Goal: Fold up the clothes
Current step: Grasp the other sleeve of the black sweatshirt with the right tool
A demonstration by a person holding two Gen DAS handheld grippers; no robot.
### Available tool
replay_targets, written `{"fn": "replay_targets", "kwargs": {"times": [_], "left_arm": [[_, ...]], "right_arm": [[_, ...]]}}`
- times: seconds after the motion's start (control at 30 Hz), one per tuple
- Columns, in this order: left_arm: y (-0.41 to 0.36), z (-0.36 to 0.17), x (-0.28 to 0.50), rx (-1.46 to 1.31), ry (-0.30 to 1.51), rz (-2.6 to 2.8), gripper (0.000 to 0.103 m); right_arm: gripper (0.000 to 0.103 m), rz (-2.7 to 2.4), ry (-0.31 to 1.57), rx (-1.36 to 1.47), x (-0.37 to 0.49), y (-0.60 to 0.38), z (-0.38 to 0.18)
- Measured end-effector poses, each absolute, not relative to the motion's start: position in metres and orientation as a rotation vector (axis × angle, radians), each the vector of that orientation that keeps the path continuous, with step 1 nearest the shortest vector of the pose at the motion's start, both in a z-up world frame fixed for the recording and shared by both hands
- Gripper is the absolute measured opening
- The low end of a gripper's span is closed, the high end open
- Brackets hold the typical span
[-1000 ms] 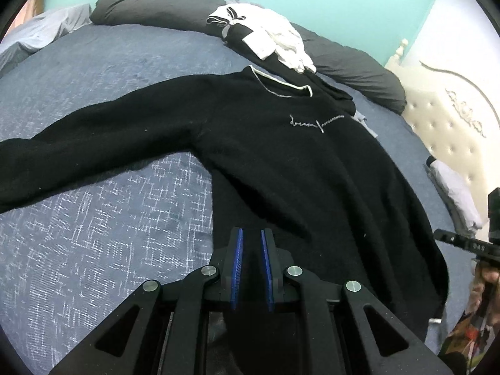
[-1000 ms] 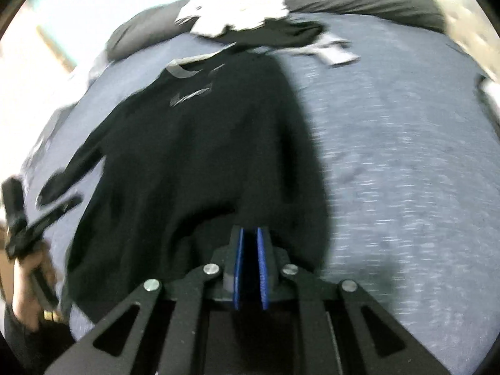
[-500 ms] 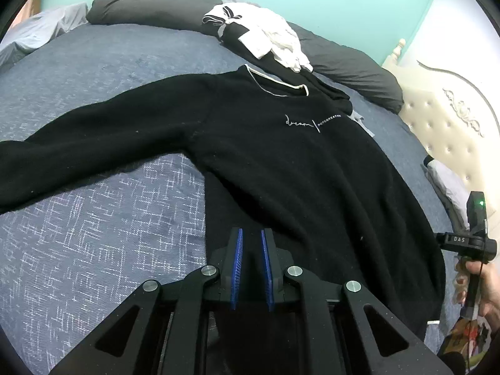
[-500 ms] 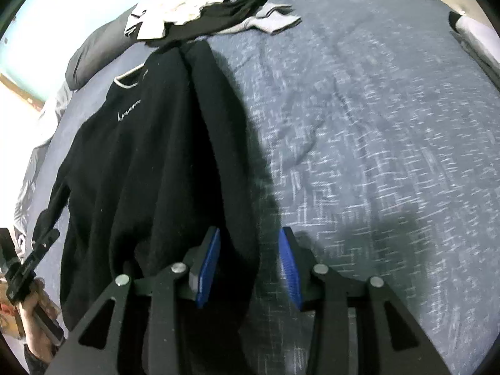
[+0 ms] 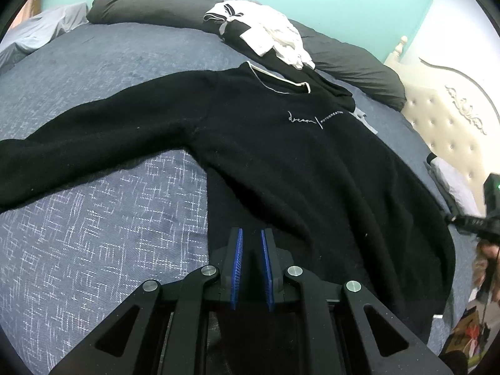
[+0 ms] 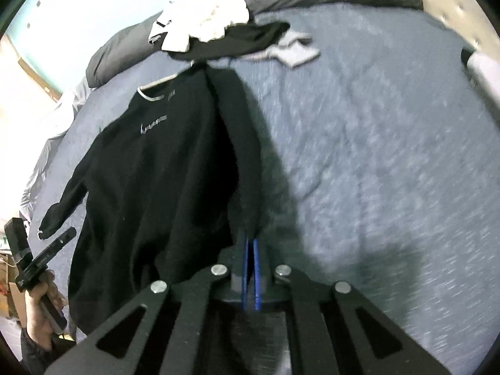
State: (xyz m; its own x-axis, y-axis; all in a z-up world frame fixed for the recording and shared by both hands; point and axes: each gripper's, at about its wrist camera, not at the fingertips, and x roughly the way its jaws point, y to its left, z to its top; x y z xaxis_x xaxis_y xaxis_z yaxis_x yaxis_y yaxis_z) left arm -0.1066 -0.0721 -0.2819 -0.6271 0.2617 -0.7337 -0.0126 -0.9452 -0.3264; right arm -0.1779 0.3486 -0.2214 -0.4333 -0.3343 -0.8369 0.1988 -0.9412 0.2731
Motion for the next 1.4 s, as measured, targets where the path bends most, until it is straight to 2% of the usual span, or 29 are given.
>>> {"fn": "replay_targets", "kwargs": {"times": [0.3, 0.43, 0.63, 0.73, 0.8, 0.87, 0.93, 1.0, 1.17, 1.23, 1.3, 1.4], "left_arm": [[-0.072, -0.284, -0.109, -1.28, -0.428, 2.671, 0.013], [-0.071, -0.285, -0.111, -1.286, -0.42, 2.669, 0.013], [-0.072, -0.286, -0.112, -1.287, -0.409, 2.675, 0.014], [-0.073, -0.285, -0.112, -1.284, -0.411, 2.683, 0.025], [-0.075, -0.283, -0.113, -1.278, -0.418, 2.695, 0.03], [-0.076, -0.281, -0.113, -1.272, -0.421, 2.702, 0.031], [-0.076, -0.28, -0.113, -1.268, -0.421, 2.708, 0.035], [-0.075, -0.279, -0.113, -1.26, -0.419, 2.716, 0.053], [-0.073, -0.279, -0.114, -1.263, -0.424, 2.722, 0.059], [-0.073, -0.28, -0.115, -1.263, -0.448, 2.719, 0.069], [-0.072, -0.28, -0.114, -1.259, -0.45, 2.719, 0.084], [-0.071, -0.28, -0.113, -1.253, -0.453, 2.719, 0.088]], "right_arm": [[0.002, -2.581, -0.072, 1.389, -0.203, 0.394, -0.161], [0.002, -2.574, -0.022, 1.434, -0.212, 0.398, -0.167], [0.003, -2.591, -0.044, 1.555, -0.222, 0.406, -0.206], [0.012, -2.628, -0.128, 1.585, -0.221, 0.422, -0.217], [0.029, -2.65, -0.192, 1.579, -0.215, 0.433, -0.218], [0.035, -2.656, -0.258, 1.581, -0.208, 0.443, -0.219], [0.036, -2.637, -0.276, 1.594, -0.199, 0.444, -0.224], [0.037, -2.614, -0.286, 1.607, -0.19, 0.443, -0.229], [0.038, -2.558, -0.312, 1.639, -0.166, 0.44, -0.242], [0.039, -2.535, -0.323, 1.651, -0.157, 0.439, -0.247], [0.039, -2.512, -0.333, 1.664, -0.148, 0.438, -0.253], [0.039, -2.51, -0.347, 1.665, -0.148, 0.438, -0.258]]}}
